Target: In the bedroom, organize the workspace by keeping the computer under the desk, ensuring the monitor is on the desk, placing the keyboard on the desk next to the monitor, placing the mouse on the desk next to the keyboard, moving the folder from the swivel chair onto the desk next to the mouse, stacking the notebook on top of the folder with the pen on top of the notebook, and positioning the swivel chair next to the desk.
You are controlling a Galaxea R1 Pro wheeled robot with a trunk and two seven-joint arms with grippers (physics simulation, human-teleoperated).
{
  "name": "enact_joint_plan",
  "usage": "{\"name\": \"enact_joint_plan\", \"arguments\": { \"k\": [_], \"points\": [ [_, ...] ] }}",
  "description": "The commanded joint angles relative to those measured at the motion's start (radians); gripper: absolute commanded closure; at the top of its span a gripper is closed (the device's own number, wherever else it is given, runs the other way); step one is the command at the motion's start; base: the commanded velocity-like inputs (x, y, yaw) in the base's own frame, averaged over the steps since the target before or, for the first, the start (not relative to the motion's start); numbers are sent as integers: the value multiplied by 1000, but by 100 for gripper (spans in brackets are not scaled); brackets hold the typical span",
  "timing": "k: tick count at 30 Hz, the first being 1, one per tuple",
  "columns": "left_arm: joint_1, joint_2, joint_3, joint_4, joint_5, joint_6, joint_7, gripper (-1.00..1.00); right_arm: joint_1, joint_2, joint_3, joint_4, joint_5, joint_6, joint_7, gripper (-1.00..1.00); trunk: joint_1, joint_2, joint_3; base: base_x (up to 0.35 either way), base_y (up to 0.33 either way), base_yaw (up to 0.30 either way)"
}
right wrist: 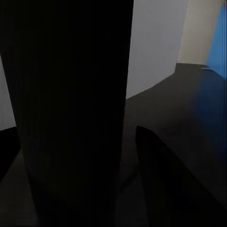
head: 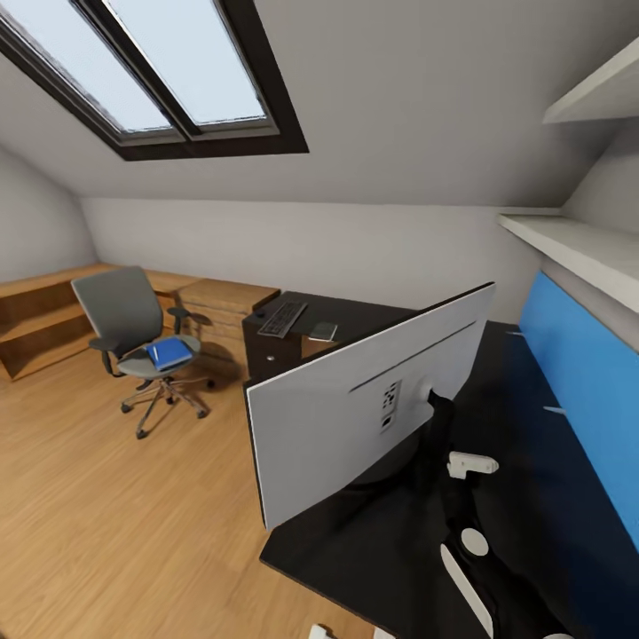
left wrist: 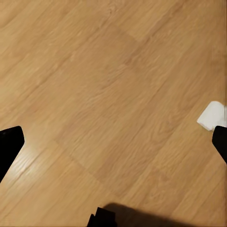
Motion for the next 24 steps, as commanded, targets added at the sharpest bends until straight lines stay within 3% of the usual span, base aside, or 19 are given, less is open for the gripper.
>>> {"name": "enact_joint_plan", "arguments": {
  "k": [1,7,9,10,11,15,16,17,21,24],
  "points": [
    [0,1,-9,-1,2,-2,8,-100,-2,-2,6,-1,-3,-7,-5,100,0,-1,-1,0,0,-137],
    [0,2,-7,-1,3,-2,8,-100,-2,-1,6,0,-3,-7,-5,100,0,-1,0,0,0,-47],
    [0,11,2,-1,12,-2,7,-100,-2,-1,6,0,-3,-7,-5,100,0,-1,0,0,0,-3],
    [0,28,17,-7,29,-2,8,-100,-2,-2,5,0,-3,-7,-5,100,0,-1,0,0,0,-1],
    [0,100,80,-162,90,18,12,-100,-2,-3,5,0,-3,-7,-5,100,0,-1,0,0,0,0],
    [0,140,143,-349,124,136,19,-100,-2,-3,5,-1,-3,-7,-5,100,0,-1,0,0,0,0],
    [0,153,172,-426,129,204,31,-100,-2,-2,5,-1,-3,-7,-5,100,0,-1,0,0,0,0],
    [0,174,266,-664,135,409,107,-100,-2,-2,5,-1,-3,-7,-6,100,0,-1,0,0,0,0],
    [0,181,326,-899,136,549,191,-100,-2,-2,5,-1,-3,-5,-7,100,0,-1,0,0,0,0],
    [0,182,342,-1013,137,579,209,-100,-2,-2,5,-1,-3,-3,-7,100,0,-1,0,0,0,0]
  ]
}}
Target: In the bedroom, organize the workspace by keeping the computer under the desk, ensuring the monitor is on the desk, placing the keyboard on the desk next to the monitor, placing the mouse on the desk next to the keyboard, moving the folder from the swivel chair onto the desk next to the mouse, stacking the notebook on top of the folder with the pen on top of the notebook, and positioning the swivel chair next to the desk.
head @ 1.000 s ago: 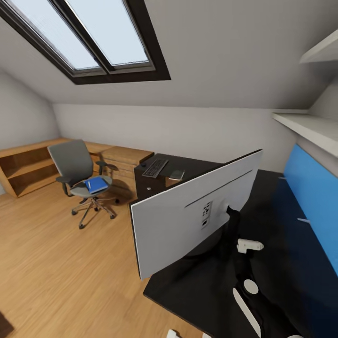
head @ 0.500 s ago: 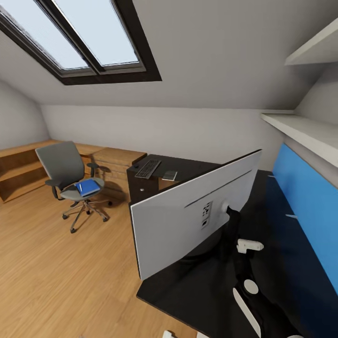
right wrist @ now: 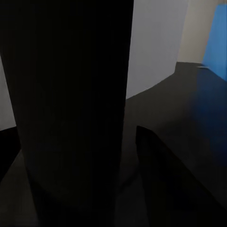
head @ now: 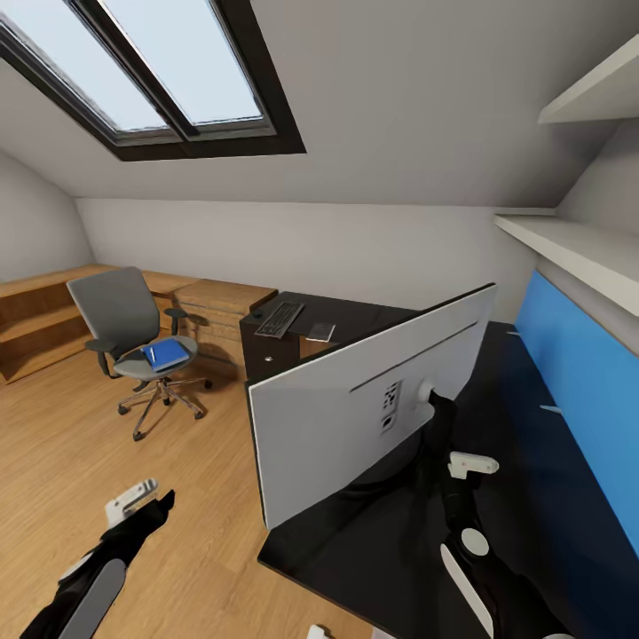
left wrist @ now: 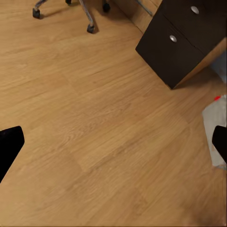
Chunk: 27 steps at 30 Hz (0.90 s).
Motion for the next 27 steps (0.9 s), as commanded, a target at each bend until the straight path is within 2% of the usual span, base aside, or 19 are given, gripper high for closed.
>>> {"name": "enact_joint_plan", "arguments": {
  "k": [1,4,6,9,15,23,27],
  "points": [
    [0,1,3,-26,8,6,11,-100,-2,-2,7,-2,0,-7,-5,100,0,-1,-1,0,0,0],
    [0,-3,51,-107,8,15,14,-100,-2,-3,6,-1,-1,-5,-5,100,0,-1,-1,0,0,0],
    [0,-6,59,-110,4,13,13,-100,-2,-4,3,-1,-1,-3,-5,100,0,-1,-1,0,0,0],
    [0,-8,67,-85,-22,11,13,-100,-2,-7,-10,-1,-3,3,-5,100,0,-1,-1,0,-3,0],
    [0,-11,67,-64,-61,10,13,-100,-2,-10,-27,-3,-6,6,-5,100,0,-1,-1,28,-139,0],
    [0,-12,67,-63,-64,10,13,-100,-2,-10,-28,-4,-4,0,-7,100,0,-1,-1,7,-22,-8],
    [0,-12,66,-63,-65,10,12,-100,-2,-10,-28,-4,-3,0,-7,100,0,-1,-1,0,0,-188]
  ]
}}
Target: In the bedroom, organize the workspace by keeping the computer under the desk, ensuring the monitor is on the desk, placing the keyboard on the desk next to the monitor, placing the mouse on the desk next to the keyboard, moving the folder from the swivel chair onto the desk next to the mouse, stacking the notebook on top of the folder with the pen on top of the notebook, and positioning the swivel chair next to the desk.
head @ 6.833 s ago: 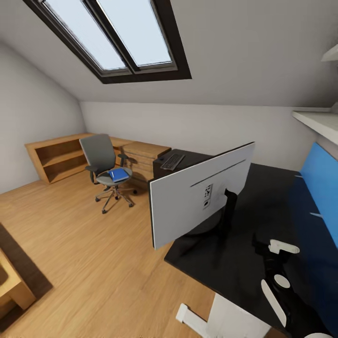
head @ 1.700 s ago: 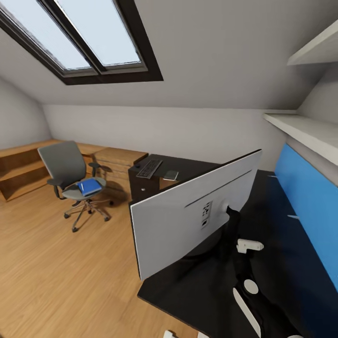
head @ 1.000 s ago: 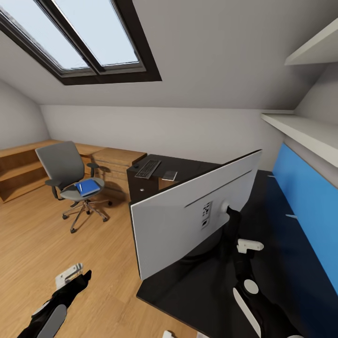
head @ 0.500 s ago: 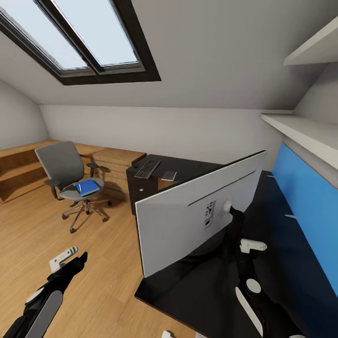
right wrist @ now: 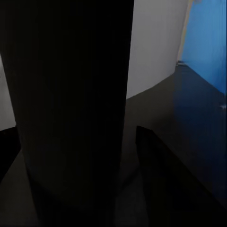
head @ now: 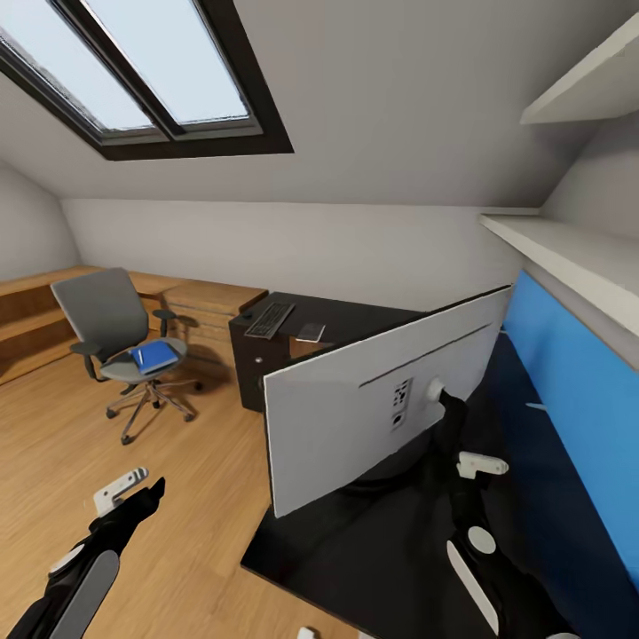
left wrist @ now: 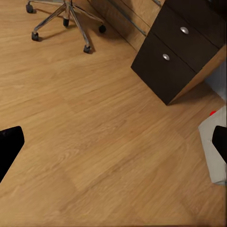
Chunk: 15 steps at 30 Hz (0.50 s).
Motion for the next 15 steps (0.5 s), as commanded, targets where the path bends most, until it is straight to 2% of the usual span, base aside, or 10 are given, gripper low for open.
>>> {"name": "enact_joint_plan", "arguments": {
  "k": [1,15],
  "points": [
    [0,0,0,-2,7,4,5,-100,-2,-2,10,-3,7,-6,-5,100,0,-1,-1,0,0,-254],
    [0,0,1,-2,6,4,5,-100,-2,-3,10,-3,7,-6,-5,100,0,-1,-1,0,0,-263]
  ]
}}
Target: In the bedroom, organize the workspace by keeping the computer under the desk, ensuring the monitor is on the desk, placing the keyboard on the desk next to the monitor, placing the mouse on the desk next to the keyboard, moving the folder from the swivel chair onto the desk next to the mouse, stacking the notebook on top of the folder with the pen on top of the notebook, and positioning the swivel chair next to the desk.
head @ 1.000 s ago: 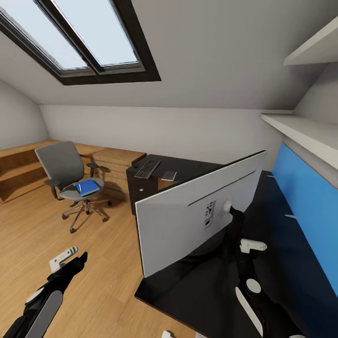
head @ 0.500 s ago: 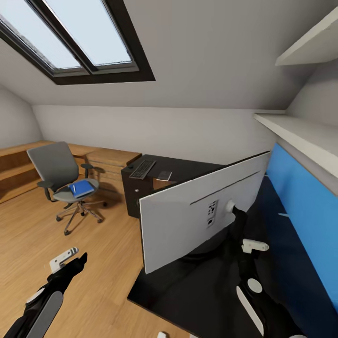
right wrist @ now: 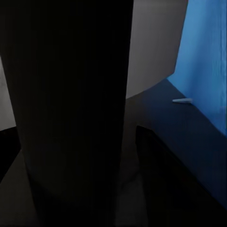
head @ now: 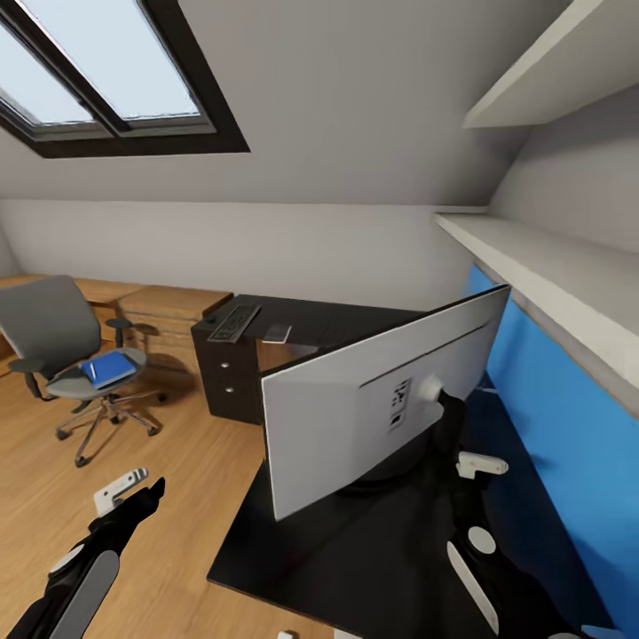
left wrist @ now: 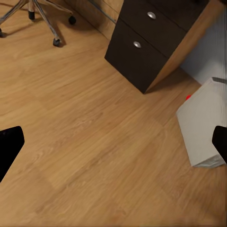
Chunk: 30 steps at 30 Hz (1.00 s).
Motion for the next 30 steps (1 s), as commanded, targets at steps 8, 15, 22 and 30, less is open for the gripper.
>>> {"name": "enact_joint_plan", "arguments": {
  "k": [8,15,22,30],
  "points": [
    [0,0,0,-3,8,4,5,-100,-2,-2,6,-2,2,-8,-4,100,0,-1,-1,0,0,-258],
    [0,1,0,-4,8,4,5,-100,-2,-1,7,-1,4,-8,-2,100,0,-1,-1,0,0,-85],
    [0,0,0,-4,8,4,5,-100,-2,0,5,3,3,-6,-3,100,0,-1,-1,0,0,-3],
    [0,0,0,-4,8,4,5,-100,-2,0,6,3,4,-10,-2,100,0,-1,-1,0,0,0]
  ]
}}
